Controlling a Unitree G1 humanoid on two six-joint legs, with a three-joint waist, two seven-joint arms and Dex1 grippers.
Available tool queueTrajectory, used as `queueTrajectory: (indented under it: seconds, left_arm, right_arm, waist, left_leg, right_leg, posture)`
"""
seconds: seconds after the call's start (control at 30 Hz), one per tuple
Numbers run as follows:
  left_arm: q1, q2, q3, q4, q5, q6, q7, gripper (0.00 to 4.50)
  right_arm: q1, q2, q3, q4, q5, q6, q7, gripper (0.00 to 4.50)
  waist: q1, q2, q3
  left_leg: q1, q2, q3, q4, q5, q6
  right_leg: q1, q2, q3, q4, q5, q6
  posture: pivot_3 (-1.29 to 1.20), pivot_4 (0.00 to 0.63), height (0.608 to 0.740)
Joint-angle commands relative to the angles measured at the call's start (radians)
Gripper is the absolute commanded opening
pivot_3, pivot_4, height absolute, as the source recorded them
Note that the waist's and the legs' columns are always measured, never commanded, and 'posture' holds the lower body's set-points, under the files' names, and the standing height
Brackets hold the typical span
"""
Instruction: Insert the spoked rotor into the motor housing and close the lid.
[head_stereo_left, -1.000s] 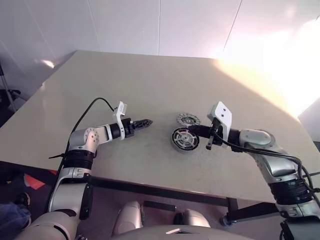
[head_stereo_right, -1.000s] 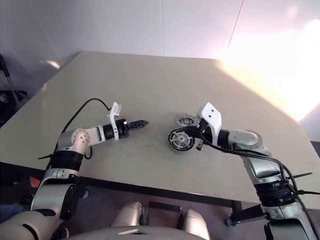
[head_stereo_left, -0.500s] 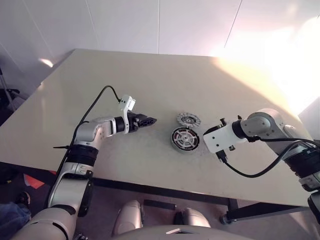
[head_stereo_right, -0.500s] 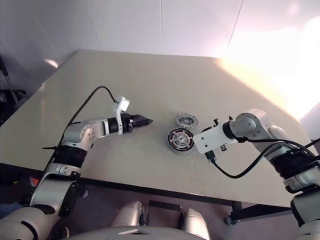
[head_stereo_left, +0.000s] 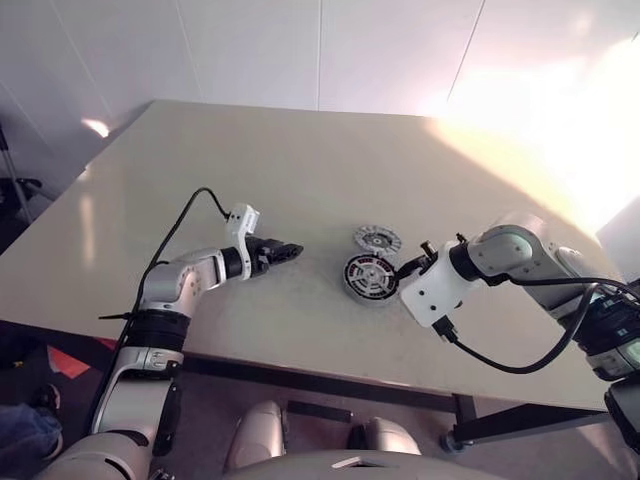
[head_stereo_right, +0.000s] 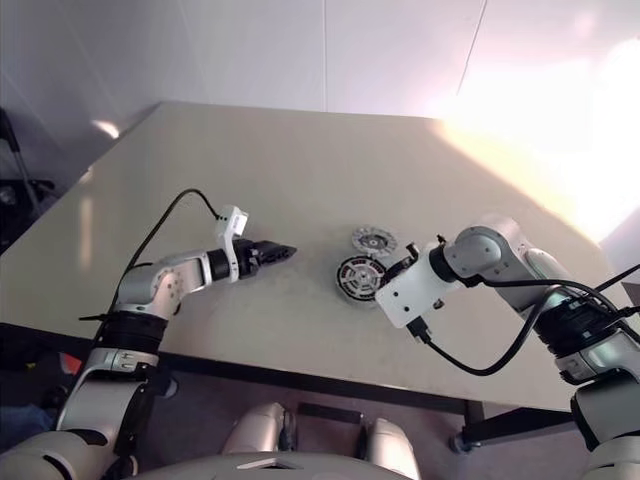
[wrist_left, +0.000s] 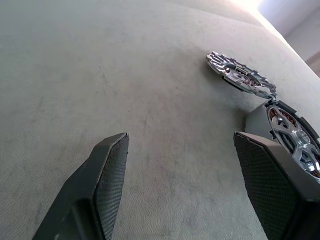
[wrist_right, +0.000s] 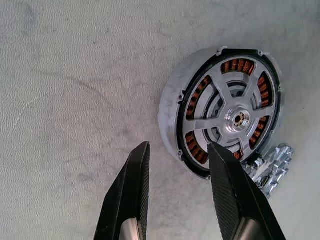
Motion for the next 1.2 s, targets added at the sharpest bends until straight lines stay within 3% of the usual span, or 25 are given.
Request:
queueTrajectory:
  seconds: [0.03, 0.27, 0.4, 0.8, 0.9, 1.07, 1.2]
  left_arm:
    - [-0.002, 0.001, 0.015, -0.053, -0.016, 0.001, 0.006, 3.55]
    - [0.008, 0.001, 0.019, -0.076, -0.019, 0.011, 0.019, 3.55]
    - [0.033, -0.007, 0.024, -0.097, -0.025, 0.016, 0.034, 3.55]
    - [0.038, -0.013, 0.028, -0.094, -0.029, 0.013, 0.052, 3.55]
    - [0.037, -0.007, 0.031, -0.093, -0.028, 0.012, 0.052, 3.55]
    - [0.03, 0.002, 0.036, -0.081, -0.026, 0.008, 0.05, 3.55]
    - [0.024, 0.004, 0.036, -0.072, -0.024, 0.003, 0.049, 3.55]
  right_arm:
    - [-0.016, 0.024, 0.0, 0.002, -0.015, -0.009, -0.003, 2.05]
    - [-0.041, 0.089, 0.039, 0.153, -0.08, -0.037, -0.016, 2.05]
    - [-0.071, 0.085, 0.05, 0.254, -0.132, -0.097, -0.05, 2.05]
    - [-0.045, 0.081, 0.049, 0.235, -0.098, -0.13, -0.017, 2.05]
    - [-0.03, 0.078, 0.049, 0.219, -0.093, -0.132, -0.011, 1.44]
    - [0.002, 0.077, 0.045, 0.173, -0.066, -0.128, 0.013, 0.02]
    - [0.004, 0.098, 0.032, 0.153, -0.064, -0.097, -0.001, 0.01]
  waist:
    - [0.0, 0.0, 0.0]
    - [-0.002, -0.001, -0.001]
    - [-0.015, -0.001, -0.001]
    - [-0.019, -0.001, -0.001]
    - [-0.02, -0.002, -0.001]
    - [-0.025, -0.004, -0.003]
    - [-0.025, -0.004, -0.003]
  left_leg:
    - [0.0, 0.0, 0.0, 0.0, 0.0, 0.0]
    - [0.0, 0.0, 0.0, 0.0, 0.0, 0.0]
    - [0.01, 0.0, 0.0, 0.0, -0.002, -0.004]
    - [0.011, 0.0, 0.0, 0.0, -0.001, -0.003]
    - [0.011, 0.0, 0.0, 0.0, -0.001, -0.003]
    - [0.011, 0.0, 0.0, 0.0, -0.002, -0.003]
    - [0.011, 0.0, 0.0, 0.0, -0.002, -0.003]
  right_leg:
    - [0.0, 0.0, 0.0, 0.0, 0.0, 0.0]
    - [0.0, 0.0, 0.0, 0.0, 0.0, 0.0]
    - [0.009, 0.0, 0.0, 0.0, 0.0, 0.0]
    - [0.012, 0.0, 0.0, -0.001, 0.0, 0.0]
    - [0.012, 0.0, 0.0, -0.002, 0.0, 0.0]
    - [0.012, 0.0, 0.0, -0.002, 0.0, 0.0]
    - [0.012, 0.0, 0.0, -0.002, 0.0, 0.0]
  posture:
    - [0.0, 0.0, 0.74]
    - [0.0, 0.0, 0.74]
    - [0.0, 0.0, 0.74]
    - [0.0, 0.0, 0.74]
    - [0.0, 0.0, 0.74]
    - [0.0, 0.0, 0.74]
    - [0.0, 0.0, 0.74]
